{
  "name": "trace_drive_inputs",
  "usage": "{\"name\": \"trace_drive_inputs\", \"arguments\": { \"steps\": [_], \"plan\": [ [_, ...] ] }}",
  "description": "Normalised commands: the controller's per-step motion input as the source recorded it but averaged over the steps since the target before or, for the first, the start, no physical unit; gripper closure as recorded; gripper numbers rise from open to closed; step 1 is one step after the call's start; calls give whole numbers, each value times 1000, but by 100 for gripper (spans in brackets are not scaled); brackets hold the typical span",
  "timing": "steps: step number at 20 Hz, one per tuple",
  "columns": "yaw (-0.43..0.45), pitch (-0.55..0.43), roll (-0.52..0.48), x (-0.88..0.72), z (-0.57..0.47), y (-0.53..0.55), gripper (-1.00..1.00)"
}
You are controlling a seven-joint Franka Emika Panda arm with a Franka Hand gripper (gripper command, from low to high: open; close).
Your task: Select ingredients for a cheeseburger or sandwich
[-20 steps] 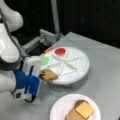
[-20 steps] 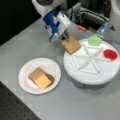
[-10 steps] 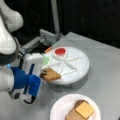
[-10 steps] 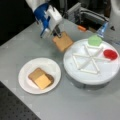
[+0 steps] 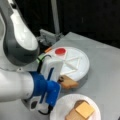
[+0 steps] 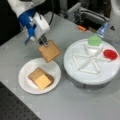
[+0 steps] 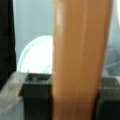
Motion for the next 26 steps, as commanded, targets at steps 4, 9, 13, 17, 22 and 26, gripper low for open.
{"name": "trace_drive_inputs", "arguments": {
  "steps": [4,9,13,17,22,26],
  "plan": [
    [213,-19,170,865,-286,-554,100],
    [225,-16,254,504,-111,-401,100],
    [182,-32,293,226,-69,-113,100],
    [153,-50,211,192,-107,23,100],
    [128,-78,165,170,-52,29,100],
    [125,-51,45,79,-45,32,100]
  ]
}}
